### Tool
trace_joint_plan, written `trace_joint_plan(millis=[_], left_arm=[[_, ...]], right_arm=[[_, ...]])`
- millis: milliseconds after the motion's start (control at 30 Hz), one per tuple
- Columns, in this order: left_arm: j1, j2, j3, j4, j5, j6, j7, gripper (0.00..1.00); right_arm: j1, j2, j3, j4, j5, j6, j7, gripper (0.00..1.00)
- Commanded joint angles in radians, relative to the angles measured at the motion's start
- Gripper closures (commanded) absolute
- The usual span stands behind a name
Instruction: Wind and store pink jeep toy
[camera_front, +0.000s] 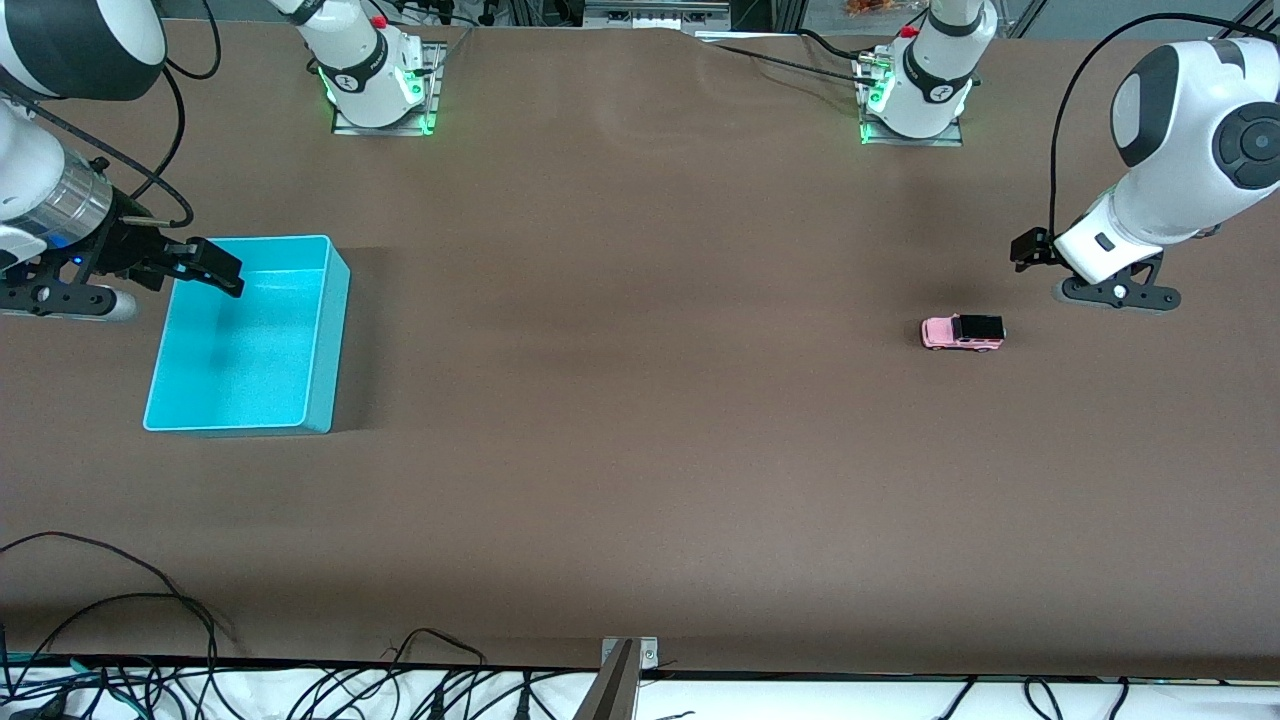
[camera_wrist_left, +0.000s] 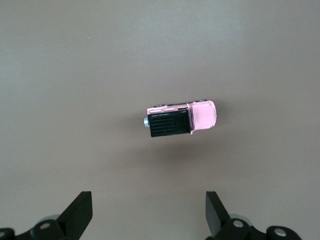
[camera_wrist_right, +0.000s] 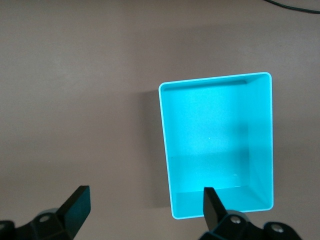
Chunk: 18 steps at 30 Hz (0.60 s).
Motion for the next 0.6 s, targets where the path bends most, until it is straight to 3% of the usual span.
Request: trace_joint_plan(millis=[0,267,567], left_arm=[[-0.002,-0.008,0.000,-0.075,0.029,0.006,0.089,0.00],[-0.001,0.000,0.000,-0.118,0.003,0.042,0.160,0.00],[0.012,0.040,0.001,-0.152,-0.001,0.166,0.379,0.00]], right_arm=[[0.000,-0.010,0.000,-0.001,-0.007,-0.011,0.004,0.00],[0.000,-0.010,0.000,-0.001,-0.007,-0.011,0.004,0.00],[0.000,-0.010,0.000,-0.002,-0.007,-0.011,0.004,0.00]])
